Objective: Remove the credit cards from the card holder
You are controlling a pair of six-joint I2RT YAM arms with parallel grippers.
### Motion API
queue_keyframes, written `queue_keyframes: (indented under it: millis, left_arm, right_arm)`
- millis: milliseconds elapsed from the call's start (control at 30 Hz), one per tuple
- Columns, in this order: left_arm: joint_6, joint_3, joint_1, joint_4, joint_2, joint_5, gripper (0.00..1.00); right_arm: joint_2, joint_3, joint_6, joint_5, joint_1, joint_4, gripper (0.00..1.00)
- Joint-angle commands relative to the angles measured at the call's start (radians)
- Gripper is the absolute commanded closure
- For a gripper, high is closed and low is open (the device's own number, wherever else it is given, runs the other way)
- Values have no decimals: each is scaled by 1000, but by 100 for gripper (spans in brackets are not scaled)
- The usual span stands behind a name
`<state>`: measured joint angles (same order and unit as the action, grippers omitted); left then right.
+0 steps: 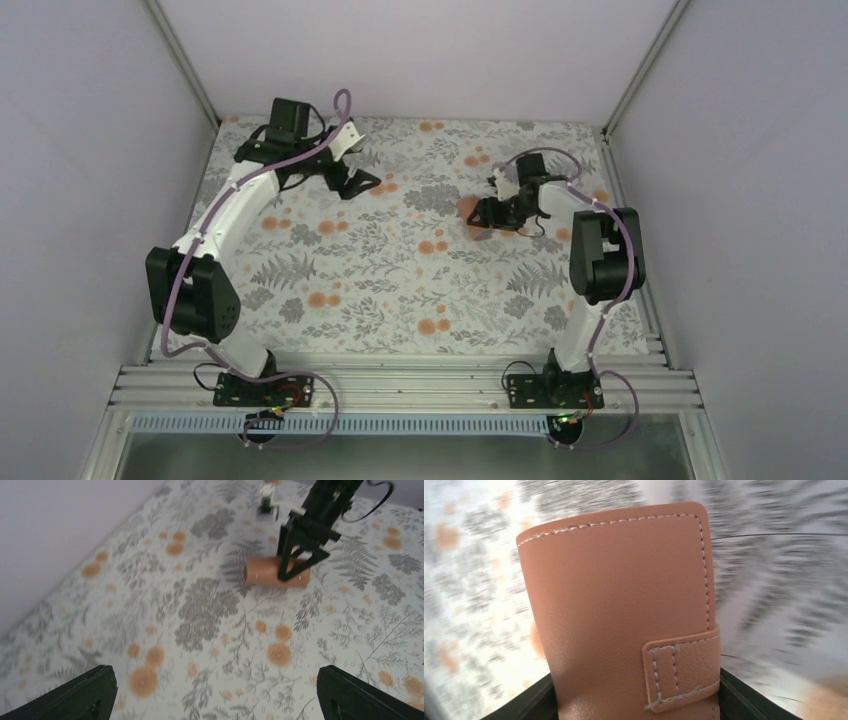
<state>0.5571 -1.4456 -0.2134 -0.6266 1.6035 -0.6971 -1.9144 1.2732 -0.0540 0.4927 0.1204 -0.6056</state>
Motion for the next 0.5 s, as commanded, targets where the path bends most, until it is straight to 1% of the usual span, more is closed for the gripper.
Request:
queue_keyframes:
  millis: [0,33,133,267,300,333,400,467]
  left_arm:
    - [118,-121,-69,-148,47,-47,0]
    - [152,-114,-94,-142,40,-30,0]
    - [336,-39,-187,-98,1,55,0]
    - [667,67,-327,-66,-62,296,0]
    - [756,67,-354,-92,-68,330,0]
    - [822,45,-371,-153,-57,345,0]
    - [879,13,-376,-216,-47,340,0]
    - [913,16,-376,-212,-58,354,0]
  right_arm:
    - [36,-18,31,333,49,5,54]
    - [34,-16,32,360,62,2,54]
    - [42,-9,44,439,115,-11,54]
    - [65,9,41,474,196,-36,54]
    - [69,13,41,485,216,-41,54]
    - [73,18,42,494,237,-49,53]
    - [78,30,45,492,283,-61,52]
    - [80,47,51,496,316,-70,52]
